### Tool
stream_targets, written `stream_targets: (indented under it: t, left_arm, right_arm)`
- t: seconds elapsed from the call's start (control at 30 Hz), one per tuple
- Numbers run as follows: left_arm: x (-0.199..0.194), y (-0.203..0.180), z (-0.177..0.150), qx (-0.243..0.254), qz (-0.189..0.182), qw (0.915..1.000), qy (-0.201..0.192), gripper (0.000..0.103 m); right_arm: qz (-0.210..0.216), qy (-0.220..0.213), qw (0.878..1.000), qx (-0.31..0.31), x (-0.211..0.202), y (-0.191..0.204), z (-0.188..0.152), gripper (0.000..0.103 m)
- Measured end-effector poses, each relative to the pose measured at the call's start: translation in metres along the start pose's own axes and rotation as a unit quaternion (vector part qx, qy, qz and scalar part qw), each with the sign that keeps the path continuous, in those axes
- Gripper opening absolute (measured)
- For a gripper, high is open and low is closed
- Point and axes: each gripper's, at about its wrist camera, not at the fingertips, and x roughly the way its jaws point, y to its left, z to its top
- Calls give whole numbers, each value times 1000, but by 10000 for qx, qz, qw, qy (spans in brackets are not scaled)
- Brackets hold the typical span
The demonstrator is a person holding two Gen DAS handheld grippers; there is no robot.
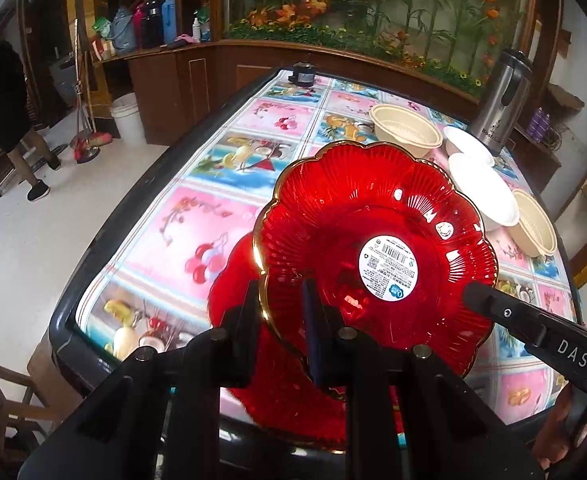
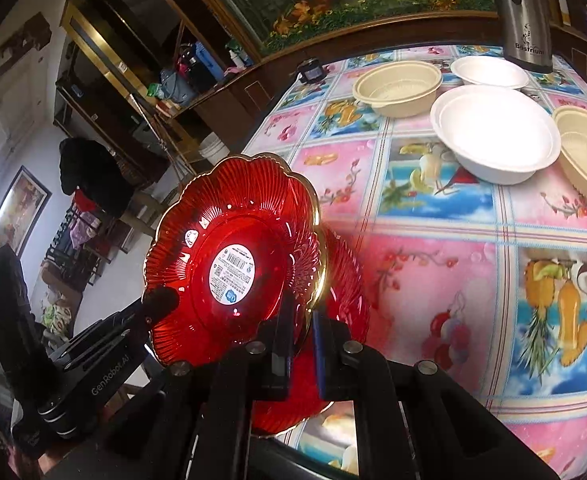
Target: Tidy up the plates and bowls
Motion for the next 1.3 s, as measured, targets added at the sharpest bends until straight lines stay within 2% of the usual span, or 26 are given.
stream_targets:
  t: [0.23,0.83,1.17,1.3]
  left_arm:
    - [10,5,-12,-36,5,9999,158,17]
    - [35,7,-28,-32,136,9984,555,19]
    - [36,7,-31,18,186,9980,602,19]
    - [37,5,-31,66,232,9978,616,19]
  right_arm:
    - [-70,176,9998,-36,10,1,-13,7]
    - [-287,612,9977,-83,36,0,-21,8]
    - [-376,714,9967,-123,42,1,-23,8]
    - [-398,759,9962,-146,43,3,-22,12]
